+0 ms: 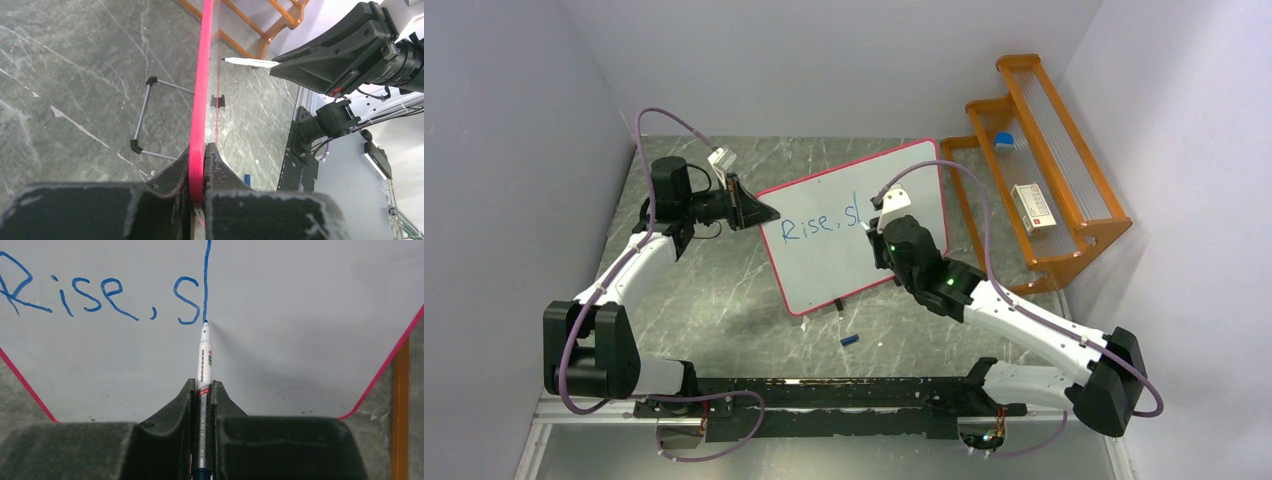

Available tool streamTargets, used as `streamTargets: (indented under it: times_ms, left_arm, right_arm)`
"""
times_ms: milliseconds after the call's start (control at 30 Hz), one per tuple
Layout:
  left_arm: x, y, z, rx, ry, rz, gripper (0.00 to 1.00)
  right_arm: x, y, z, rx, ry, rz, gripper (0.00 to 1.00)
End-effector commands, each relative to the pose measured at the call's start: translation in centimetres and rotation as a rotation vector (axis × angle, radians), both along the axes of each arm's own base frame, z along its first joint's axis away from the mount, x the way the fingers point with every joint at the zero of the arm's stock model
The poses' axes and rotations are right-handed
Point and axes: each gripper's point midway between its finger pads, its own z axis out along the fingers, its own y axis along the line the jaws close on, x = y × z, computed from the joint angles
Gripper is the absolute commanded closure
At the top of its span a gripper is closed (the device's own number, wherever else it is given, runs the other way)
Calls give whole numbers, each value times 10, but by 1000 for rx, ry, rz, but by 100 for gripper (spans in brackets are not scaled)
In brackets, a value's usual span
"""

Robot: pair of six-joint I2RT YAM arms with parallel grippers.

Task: Write a sentence on the whiteboard

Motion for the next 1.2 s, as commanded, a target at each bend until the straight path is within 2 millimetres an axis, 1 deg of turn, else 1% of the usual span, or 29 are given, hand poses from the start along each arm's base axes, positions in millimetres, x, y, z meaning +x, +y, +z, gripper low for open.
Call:
streamTargets:
  times_ms: [0,267,500,1167]
  left_arm:
    - [0,-1,-35,85,41,16,95]
    - [0,-1,-35,85,41,15,95]
    - [1,-1,-35,86,38,15,95]
    - [0,-2,-35,83,39,11,95]
  right_arm:
    - [5,-4,21,56,-75,-29,100]
    - [13,1,27,55,-107,-31,100]
    - [18,7,28,49,-111,-28,100]
    - [28,6,34,30,-147,-59,100]
